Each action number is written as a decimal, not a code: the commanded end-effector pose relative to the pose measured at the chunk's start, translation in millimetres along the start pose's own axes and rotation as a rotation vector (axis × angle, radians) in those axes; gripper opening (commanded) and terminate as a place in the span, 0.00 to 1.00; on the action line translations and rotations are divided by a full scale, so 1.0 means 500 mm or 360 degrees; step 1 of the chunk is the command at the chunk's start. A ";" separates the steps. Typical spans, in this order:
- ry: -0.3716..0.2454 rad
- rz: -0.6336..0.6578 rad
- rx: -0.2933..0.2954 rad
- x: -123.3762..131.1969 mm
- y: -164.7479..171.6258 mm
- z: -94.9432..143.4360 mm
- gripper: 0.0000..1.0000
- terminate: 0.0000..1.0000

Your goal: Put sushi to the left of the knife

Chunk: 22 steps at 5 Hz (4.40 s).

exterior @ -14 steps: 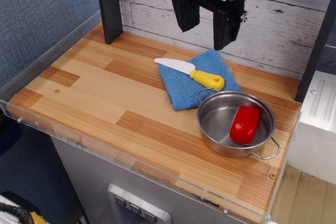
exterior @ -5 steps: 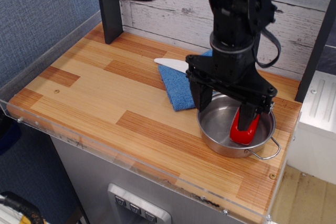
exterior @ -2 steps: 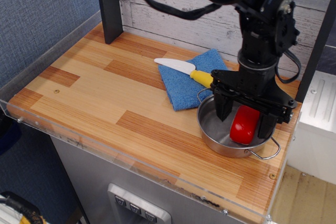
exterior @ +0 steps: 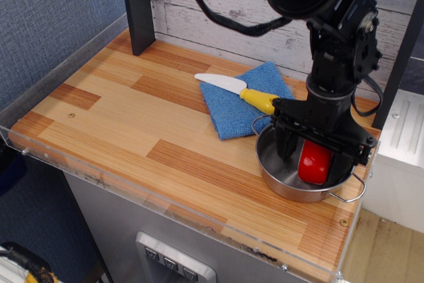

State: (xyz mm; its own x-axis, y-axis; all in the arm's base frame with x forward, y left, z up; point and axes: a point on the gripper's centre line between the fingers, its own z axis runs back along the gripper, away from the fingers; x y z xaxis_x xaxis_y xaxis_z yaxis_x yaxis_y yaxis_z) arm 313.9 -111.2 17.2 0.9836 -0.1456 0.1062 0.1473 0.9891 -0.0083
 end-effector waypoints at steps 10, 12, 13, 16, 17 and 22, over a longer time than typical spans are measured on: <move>-0.0272 0.0011 0.0033 -0.103 0.243 0.257 0.00 0.00; -0.0257 0.0154 0.0053 -0.105 0.347 0.216 0.00 0.00; -0.0219 0.0171 0.0069 -0.089 0.386 0.192 0.00 0.00; -0.0131 0.0238 0.0108 -0.032 0.439 0.109 0.00 0.00; -0.0085 0.0244 0.0125 -0.008 0.441 0.077 0.00 0.00; -0.0049 0.0402 0.0099 -0.011 0.478 0.016 0.00 0.00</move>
State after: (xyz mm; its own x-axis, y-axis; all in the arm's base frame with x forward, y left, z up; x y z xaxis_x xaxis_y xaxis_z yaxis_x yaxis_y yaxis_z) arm 345.7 123.0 13.1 0.9876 0.1123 0.1099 -0.1146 0.9933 0.0144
